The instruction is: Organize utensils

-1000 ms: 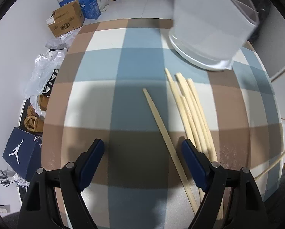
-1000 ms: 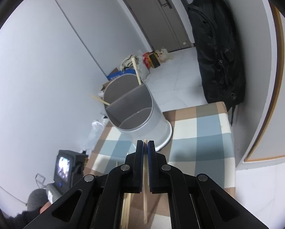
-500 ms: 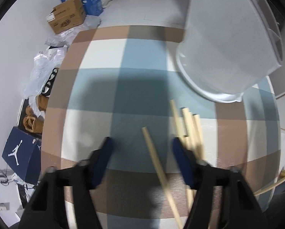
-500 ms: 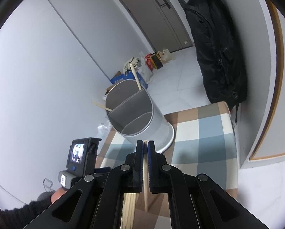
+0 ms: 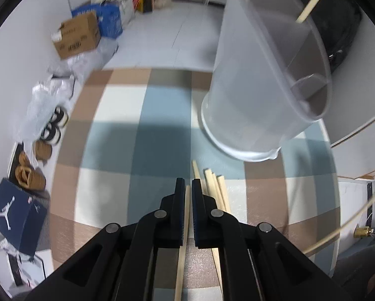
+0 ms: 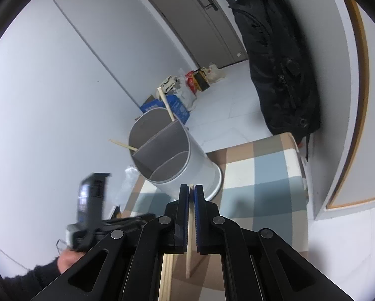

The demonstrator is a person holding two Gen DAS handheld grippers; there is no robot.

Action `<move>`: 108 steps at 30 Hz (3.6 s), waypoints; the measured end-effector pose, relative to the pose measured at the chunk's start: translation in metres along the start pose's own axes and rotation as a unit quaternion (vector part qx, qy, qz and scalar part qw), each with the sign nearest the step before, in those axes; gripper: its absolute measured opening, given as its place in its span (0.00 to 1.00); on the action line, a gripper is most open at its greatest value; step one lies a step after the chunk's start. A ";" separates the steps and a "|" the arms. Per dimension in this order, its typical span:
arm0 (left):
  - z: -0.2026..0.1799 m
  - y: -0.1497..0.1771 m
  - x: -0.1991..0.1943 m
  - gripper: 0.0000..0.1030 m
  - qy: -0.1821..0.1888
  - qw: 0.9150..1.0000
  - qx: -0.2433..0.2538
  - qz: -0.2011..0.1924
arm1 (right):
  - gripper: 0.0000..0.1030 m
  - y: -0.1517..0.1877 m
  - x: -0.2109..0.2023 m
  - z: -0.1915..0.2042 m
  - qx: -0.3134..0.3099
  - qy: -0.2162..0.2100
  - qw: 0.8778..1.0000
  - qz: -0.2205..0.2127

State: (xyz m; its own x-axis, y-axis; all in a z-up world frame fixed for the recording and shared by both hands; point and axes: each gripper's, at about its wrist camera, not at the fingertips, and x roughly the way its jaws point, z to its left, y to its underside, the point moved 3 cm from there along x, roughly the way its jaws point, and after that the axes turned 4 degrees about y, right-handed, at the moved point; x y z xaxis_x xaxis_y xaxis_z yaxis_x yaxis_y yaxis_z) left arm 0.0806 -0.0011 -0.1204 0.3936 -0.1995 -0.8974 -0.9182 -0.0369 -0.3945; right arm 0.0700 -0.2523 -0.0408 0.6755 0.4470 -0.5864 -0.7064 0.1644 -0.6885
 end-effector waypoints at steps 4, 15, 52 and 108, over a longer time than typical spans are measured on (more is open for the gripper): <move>0.000 0.003 0.002 0.01 -0.001 1.000 0.010 0.024 | 0.03 0.002 0.002 0.000 0.004 0.003 1.000 0.003; 0.005 0.018 0.020 0.41 -0.015 0.998 0.027 0.062 | 0.03 0.007 0.000 0.013 -0.018 0.005 1.000 -0.004; 0.008 0.000 -0.067 0.02 0.029 0.991 0.035 -0.125 | 0.03 0.006 -0.009 0.028 -0.038 -0.003 0.999 -0.033; -0.045 -0.146 -0.160 0.02 0.100 0.953 0.100 -0.269 | 0.03 -0.184 0.014 0.118 -0.139 0.008 0.983 -0.116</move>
State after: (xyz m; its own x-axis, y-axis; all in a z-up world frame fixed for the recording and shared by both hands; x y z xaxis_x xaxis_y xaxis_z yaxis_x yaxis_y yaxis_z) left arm 0.1499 -0.0074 0.0901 0.7696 -0.3878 -0.5072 -0.5517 -0.0040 -0.8340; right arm 0.1843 -0.1725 0.1282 0.8167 0.4113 -0.4048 -0.4492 0.0128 -0.8933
